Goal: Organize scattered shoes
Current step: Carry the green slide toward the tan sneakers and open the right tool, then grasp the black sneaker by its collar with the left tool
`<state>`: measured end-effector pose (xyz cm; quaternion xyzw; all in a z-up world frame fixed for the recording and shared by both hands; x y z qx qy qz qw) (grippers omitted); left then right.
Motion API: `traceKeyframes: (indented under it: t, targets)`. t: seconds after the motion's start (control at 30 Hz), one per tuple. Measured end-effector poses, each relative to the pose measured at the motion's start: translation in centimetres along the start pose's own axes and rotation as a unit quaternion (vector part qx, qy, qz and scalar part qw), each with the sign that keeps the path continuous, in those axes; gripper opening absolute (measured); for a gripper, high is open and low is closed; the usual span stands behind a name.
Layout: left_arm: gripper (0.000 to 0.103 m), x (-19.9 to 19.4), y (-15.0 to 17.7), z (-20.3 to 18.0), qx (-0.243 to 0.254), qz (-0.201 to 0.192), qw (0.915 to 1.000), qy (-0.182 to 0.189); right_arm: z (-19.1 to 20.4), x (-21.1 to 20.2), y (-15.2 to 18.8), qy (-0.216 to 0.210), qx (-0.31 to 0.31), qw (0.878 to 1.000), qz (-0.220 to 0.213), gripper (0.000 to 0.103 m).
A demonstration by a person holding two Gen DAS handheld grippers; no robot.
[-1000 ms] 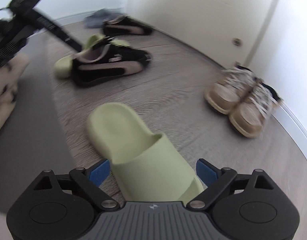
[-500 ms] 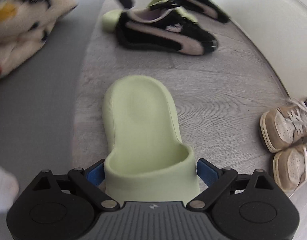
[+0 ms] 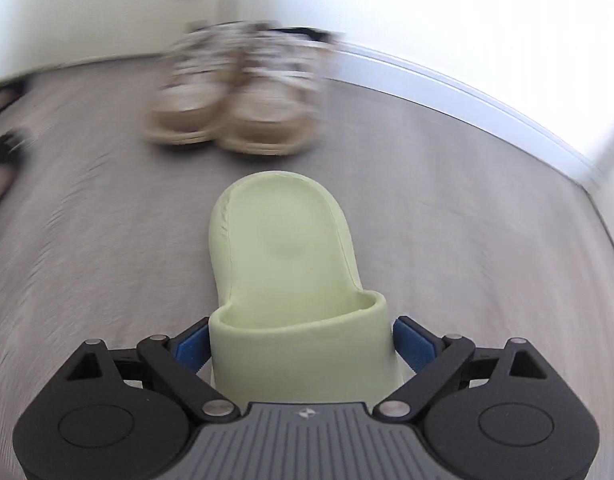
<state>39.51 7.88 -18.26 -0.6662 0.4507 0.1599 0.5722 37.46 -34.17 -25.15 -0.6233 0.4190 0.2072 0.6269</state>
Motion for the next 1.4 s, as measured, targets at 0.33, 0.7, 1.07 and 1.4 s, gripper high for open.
traceKeyframes:
  t: [0.33, 0.7, 1.07, 1.4]
  targets:
    - [0.052, 0.0, -0.1, -0.1, 0.0, -0.003, 1.0, 0.0, -5.5, 2.0, -1.9, 0.053, 0.055, 0.997, 0.011, 0.094]
    - [0.052, -0.5, -0.5, 1.8, -0.033, -0.024, 0.9986, -0.033, 4.8, -5.7, -0.9, -0.015, -0.003, 0.993, -0.114, 0.098]
    - [0.052, -2.6, -1.1, 7.0, -0.109, -0.07, 0.9853, -0.111, 22.8, -8.5, -1.7, -0.259, -0.05, 0.959, -0.103, 0.098]
    - [0.052, -3.2, -1.3, 8.6, -0.136, -0.079, 0.9807, -0.116, 32.1, -7.5, -1.3, -0.316, -0.091, 0.944, -0.002, 0.096]
Point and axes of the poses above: each gripper's, at about its wrist camera, not at the fingertips, and x roughly the way its jaws point, z to its left, y to its underside, the point moved 4 cm from there along x, roughly the way its jaws point, and after that the axes turned 2 degrees about x, right-handed, at the moved point
